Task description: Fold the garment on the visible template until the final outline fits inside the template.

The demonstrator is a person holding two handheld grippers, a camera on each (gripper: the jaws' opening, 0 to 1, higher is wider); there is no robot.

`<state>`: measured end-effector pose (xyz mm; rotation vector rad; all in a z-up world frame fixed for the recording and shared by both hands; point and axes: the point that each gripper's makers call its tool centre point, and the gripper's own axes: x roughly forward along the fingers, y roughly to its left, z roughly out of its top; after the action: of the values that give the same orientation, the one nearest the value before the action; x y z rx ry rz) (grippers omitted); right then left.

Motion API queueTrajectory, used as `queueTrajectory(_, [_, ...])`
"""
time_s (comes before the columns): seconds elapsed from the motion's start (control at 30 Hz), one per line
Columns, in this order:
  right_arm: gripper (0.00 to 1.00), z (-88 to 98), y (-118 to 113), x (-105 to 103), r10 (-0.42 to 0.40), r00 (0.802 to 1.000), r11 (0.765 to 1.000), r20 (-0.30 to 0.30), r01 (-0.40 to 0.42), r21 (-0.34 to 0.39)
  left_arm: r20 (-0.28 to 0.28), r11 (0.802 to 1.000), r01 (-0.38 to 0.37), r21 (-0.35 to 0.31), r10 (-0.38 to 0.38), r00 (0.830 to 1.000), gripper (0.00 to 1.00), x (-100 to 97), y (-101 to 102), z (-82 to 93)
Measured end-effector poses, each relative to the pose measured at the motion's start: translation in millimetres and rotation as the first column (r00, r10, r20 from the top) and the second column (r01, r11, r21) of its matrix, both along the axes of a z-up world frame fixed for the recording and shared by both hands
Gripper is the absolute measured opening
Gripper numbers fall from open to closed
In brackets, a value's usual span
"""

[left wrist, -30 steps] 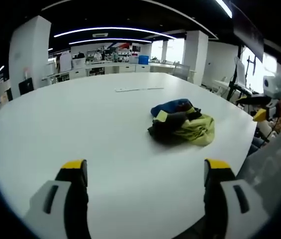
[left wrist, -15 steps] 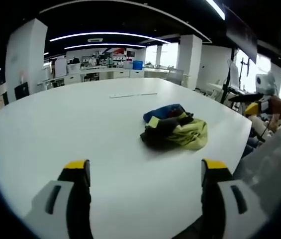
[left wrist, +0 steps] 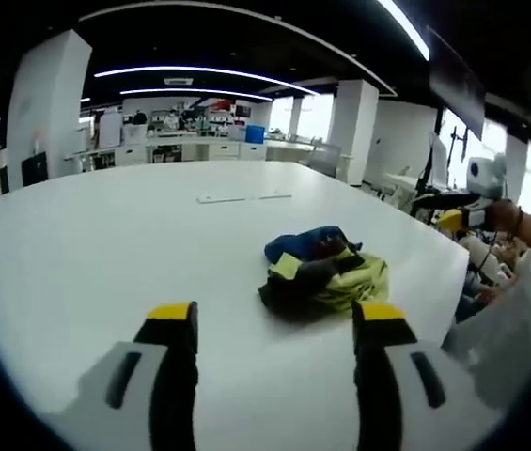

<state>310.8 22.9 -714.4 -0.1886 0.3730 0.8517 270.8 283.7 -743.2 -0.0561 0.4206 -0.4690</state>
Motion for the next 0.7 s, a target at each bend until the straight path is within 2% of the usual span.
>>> queueTrajectory(0.17, [0.5,-5.3,12,7,0.053,0.999,0.998,0.002,-0.053,-0.016,-0.001,0.999,0.041,-0.002,-0.041,0.999,0.56,12.2,-11,-0.9])
queueTrajectory(0.4, [0.41,-22.2,29,19,0.11,0.994,0.994,-0.029,-0.11,-0.026,-0.012,0.997,0.077,-0.019,-0.078,0.997,0.5,26.3,-26,-3.7])
queueTrajectory(0.57, [0.29,-33.2,42,26,0.163,0.985,0.986,-0.051,-0.164,-0.028,-0.023,0.996,0.087,-0.036,-0.088,0.996,0.46,36.7,-33,-7.7])
queueTrajectory(0.7, [0.25,-42.1,53,34,0.197,0.978,0.98,-0.073,-0.199,-0.014,-0.034,0.994,0.1,-0.049,-0.102,0.994,0.42,45.4,-38,-13.9])
